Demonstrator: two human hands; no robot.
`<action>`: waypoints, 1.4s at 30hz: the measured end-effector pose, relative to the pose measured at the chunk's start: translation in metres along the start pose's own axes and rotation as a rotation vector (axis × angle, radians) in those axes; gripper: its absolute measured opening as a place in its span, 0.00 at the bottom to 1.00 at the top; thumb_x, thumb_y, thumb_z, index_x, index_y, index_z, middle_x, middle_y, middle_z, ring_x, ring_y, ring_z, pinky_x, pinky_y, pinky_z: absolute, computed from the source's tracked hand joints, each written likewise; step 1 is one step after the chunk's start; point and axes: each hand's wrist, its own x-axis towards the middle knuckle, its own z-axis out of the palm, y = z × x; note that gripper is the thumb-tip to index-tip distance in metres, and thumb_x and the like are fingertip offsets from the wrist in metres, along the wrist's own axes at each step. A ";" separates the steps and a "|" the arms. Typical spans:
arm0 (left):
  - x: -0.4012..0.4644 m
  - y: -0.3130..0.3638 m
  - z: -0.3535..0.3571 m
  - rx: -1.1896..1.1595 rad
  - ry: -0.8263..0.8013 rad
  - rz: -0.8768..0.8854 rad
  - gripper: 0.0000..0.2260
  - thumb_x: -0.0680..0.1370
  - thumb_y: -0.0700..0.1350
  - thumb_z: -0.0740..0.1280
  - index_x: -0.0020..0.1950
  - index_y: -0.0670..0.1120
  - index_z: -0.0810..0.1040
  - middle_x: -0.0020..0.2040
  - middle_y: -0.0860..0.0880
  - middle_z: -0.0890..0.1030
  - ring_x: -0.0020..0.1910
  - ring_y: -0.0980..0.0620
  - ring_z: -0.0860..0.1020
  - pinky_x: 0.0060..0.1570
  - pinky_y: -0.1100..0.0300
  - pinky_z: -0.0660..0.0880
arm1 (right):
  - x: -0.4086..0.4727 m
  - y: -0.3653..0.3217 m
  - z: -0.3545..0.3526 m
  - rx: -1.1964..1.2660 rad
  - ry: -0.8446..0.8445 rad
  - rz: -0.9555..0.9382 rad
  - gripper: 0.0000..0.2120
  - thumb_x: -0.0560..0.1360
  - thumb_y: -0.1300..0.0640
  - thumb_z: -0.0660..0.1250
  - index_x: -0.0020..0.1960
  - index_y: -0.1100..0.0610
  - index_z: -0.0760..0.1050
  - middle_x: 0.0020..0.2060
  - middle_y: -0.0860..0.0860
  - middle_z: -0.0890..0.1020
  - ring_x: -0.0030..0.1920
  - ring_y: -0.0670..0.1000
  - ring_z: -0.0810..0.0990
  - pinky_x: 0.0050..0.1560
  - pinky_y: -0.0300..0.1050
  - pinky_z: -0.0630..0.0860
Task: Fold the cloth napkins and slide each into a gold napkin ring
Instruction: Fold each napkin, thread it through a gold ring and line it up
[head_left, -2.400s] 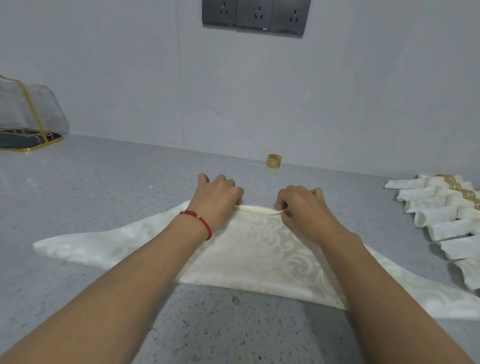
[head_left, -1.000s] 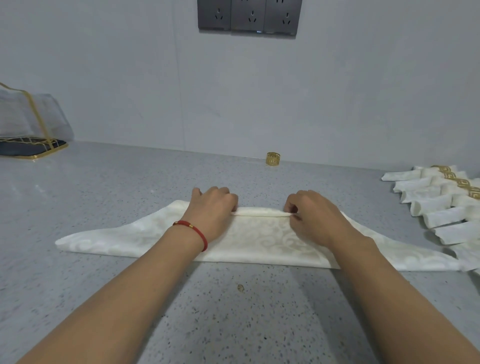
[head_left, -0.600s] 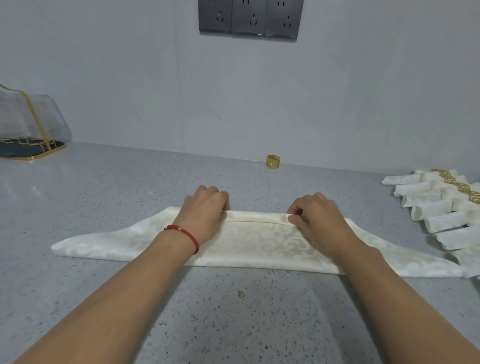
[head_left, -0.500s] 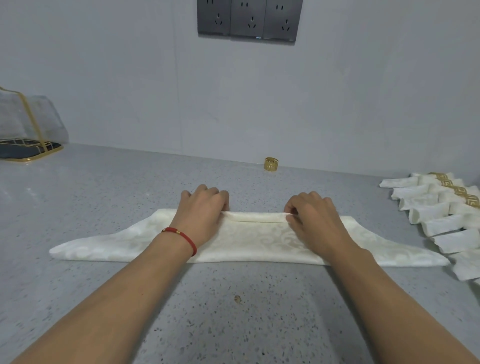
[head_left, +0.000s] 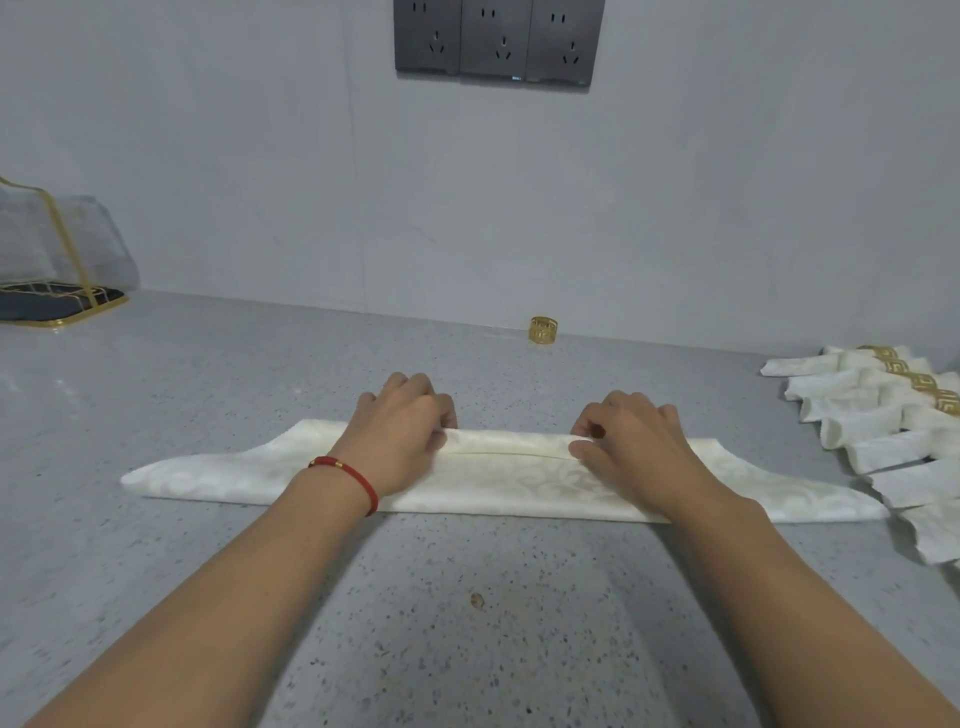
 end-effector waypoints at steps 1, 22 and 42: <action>0.000 0.000 0.000 0.034 0.027 0.008 0.08 0.80 0.44 0.62 0.54 0.55 0.79 0.52 0.55 0.73 0.56 0.51 0.68 0.50 0.54 0.64 | -0.001 -0.001 -0.001 -0.002 0.006 0.000 0.05 0.80 0.46 0.65 0.50 0.45 0.77 0.47 0.44 0.74 0.51 0.49 0.72 0.60 0.51 0.66; -0.002 0.005 -0.009 0.124 -0.029 -0.006 0.07 0.80 0.45 0.60 0.55 0.53 0.76 0.51 0.53 0.73 0.54 0.50 0.69 0.48 0.54 0.61 | -0.006 -0.002 -0.011 0.077 0.011 -0.083 0.04 0.79 0.51 0.70 0.52 0.48 0.82 0.44 0.43 0.79 0.46 0.47 0.77 0.49 0.47 0.76; -0.010 0.017 -0.040 0.109 -0.186 0.044 0.12 0.77 0.42 0.68 0.58 0.54 0.82 0.55 0.51 0.78 0.54 0.50 0.75 0.51 0.54 0.75 | -0.010 -0.019 -0.022 0.040 -0.086 -0.126 0.05 0.78 0.53 0.71 0.54 0.49 0.81 0.49 0.46 0.81 0.52 0.50 0.76 0.52 0.50 0.75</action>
